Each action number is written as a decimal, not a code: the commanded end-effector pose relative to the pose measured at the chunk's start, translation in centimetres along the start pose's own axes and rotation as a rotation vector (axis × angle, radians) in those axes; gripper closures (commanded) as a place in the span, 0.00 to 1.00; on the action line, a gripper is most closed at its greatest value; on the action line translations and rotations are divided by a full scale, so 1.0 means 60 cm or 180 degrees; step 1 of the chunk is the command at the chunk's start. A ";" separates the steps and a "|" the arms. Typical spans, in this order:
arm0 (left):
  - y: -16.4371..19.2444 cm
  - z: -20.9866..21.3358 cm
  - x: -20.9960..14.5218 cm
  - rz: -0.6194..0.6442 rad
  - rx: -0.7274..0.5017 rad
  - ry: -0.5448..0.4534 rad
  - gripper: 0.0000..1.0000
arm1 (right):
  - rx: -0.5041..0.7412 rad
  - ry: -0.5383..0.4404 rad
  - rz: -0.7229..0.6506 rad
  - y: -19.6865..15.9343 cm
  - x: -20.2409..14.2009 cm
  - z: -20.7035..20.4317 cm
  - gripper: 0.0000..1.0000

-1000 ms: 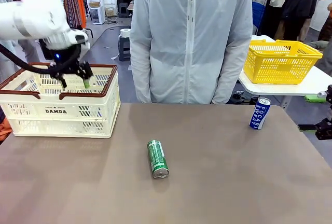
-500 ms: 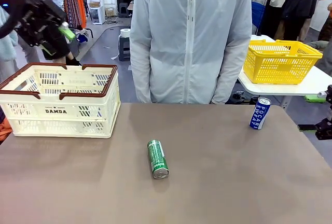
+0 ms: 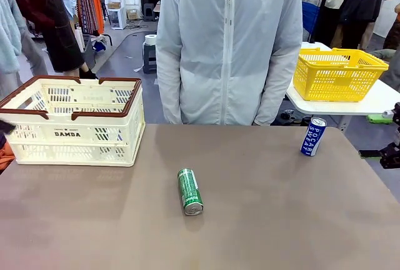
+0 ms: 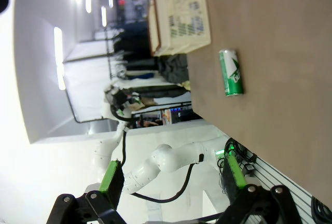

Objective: Place the drinks into the Shopping basket.
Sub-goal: Pick up one drink and place it into the Shopping basket.

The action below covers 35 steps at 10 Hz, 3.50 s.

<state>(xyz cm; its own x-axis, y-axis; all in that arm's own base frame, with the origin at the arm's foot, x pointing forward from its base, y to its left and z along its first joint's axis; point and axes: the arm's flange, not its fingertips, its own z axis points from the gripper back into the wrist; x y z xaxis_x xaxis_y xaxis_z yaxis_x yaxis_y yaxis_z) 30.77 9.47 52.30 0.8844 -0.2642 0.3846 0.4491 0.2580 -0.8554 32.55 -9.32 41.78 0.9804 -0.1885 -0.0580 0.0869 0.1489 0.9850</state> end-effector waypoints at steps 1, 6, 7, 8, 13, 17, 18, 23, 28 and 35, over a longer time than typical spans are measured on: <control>0.041 0.014 -0.015 0.0366 -0.0208 -0.0425 0.00 | 0.0052 -0.0024 0.0040 0.006 0.002 0.001 0.00; 0.030 0.012 -0.035 0.0172 -0.0108 -0.0182 0.00 | 0.0052 -0.0024 0.0040 0.006 0.002 0.001 0.00; 0.030 0.012 -0.035 0.0172 -0.0108 -0.0182 0.00 | 0.0052 -0.0024 0.0040 0.006 0.002 0.001 0.00; 0.030 0.012 -0.035 0.0172 -0.0108 -0.0182 0.00 | 0.0052 -0.0024 0.0040 0.006 0.002 0.001 0.00; 0.030 0.012 -0.035 0.0172 -0.0108 -0.0182 0.00 | 0.0052 -0.0024 0.0040 0.006 0.002 0.001 0.00; 0.031 0.008 -0.030 0.0227 -0.0087 -0.0196 0.00 | 0.0052 -0.0024 0.0040 0.006 0.002 0.001 0.00; -0.023 -0.051 0.005 0.0720 0.0158 -0.0158 0.00 | 0.0052 -0.0024 0.0040 0.006 0.002 0.001 0.00; -0.195 -0.391 0.173 0.1222 0.1898 0.0397 0.00 | 0.0052 -0.0024 0.0040 0.006 0.002 0.001 0.00; -0.161 -0.654 0.190 0.1090 0.3868 -0.0228 0.00 | 0.0052 -0.0024 0.0040 0.006 0.002 0.001 0.00; -0.125 -0.674 0.184 0.0920 0.3977 -0.0201 0.00 | 0.0052 -0.0024 0.0040 0.006 0.002 0.001 0.00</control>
<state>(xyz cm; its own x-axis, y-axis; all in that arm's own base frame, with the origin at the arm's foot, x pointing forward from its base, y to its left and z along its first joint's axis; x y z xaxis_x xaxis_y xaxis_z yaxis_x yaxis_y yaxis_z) 32.44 -33.36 49.10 0.9642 -0.0476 0.2610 0.0620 0.9970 -0.0471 32.53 -9.36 41.80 0.9802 -0.1895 -0.0577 0.0868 0.1493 0.9850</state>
